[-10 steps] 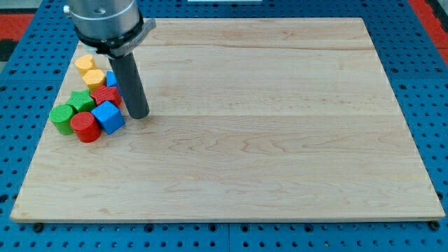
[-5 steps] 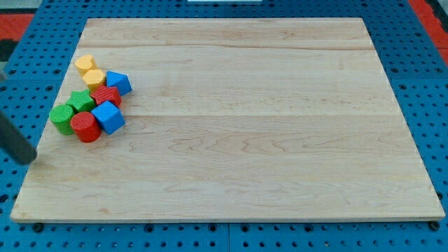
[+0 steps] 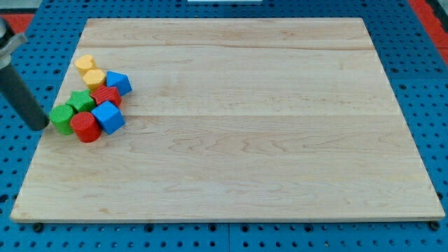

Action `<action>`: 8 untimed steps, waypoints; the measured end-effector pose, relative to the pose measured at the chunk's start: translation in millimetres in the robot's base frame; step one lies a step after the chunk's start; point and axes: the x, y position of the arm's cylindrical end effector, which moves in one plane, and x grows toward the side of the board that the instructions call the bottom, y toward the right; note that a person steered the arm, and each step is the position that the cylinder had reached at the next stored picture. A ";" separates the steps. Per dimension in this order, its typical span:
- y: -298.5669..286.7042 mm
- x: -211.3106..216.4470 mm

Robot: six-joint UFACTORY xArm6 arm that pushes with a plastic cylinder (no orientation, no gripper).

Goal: Move the green circle along with the red circle towards down

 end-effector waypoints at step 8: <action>94.9 43.1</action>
